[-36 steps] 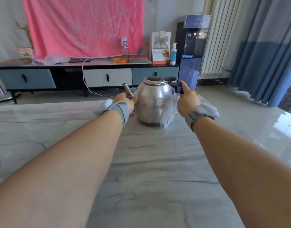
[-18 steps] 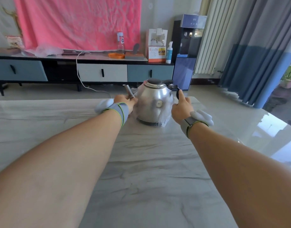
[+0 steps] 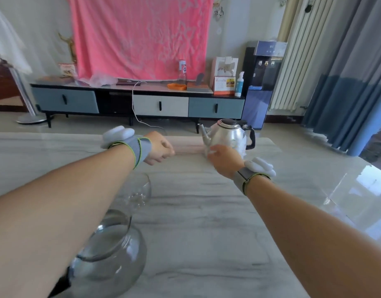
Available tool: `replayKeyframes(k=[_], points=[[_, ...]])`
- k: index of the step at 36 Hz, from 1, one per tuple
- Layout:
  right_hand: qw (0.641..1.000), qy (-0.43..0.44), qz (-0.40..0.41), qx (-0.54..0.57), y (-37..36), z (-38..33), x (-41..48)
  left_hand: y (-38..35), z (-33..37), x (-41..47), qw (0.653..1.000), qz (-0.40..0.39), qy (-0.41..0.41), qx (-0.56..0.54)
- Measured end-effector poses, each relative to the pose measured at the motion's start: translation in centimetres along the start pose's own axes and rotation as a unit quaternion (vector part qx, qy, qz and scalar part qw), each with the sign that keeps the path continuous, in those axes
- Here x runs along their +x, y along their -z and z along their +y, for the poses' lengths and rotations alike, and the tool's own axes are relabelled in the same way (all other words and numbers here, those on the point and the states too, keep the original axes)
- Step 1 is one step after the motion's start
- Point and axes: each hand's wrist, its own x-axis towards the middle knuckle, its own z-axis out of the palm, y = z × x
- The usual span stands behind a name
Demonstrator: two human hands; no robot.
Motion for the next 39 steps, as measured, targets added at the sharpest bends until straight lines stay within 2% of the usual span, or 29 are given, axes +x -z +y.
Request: replayKeyframes(k=[7,14,20,24,34,39], points=[[0.991,0.087,-0.1,-0.032,-5.0,-5.1,-5.0,6.3,-4.9,-7.6,0.996,0.057,0.031,0.064],[0.986,0.117,-0.111,-0.05,-8.7,-8.8,-6.5,11.5,-10.2,-12.7,0.979,0.089,0.055,0.173],[0.984,0.116,-0.124,-0.056,-11.0,-10.5,-6.4,12.9,-14.4,-15.4,0.968,0.021,0.117,0.22],[0.983,0.114,-0.118,-0.087,-12.3,-10.6,-6.0,12.5,-16.4,-15.5,0.972,-0.013,0.125,0.2],[0.988,0.1,-0.097,-0.069,-13.3,-10.4,-5.1,11.3,-19.9,-14.0,0.964,0.015,0.103,0.246],[0.99,0.071,-0.116,-0.029,-13.3,-10.3,-5.1,11.2,-20.9,-14.4,0.971,0.037,0.097,0.216]])
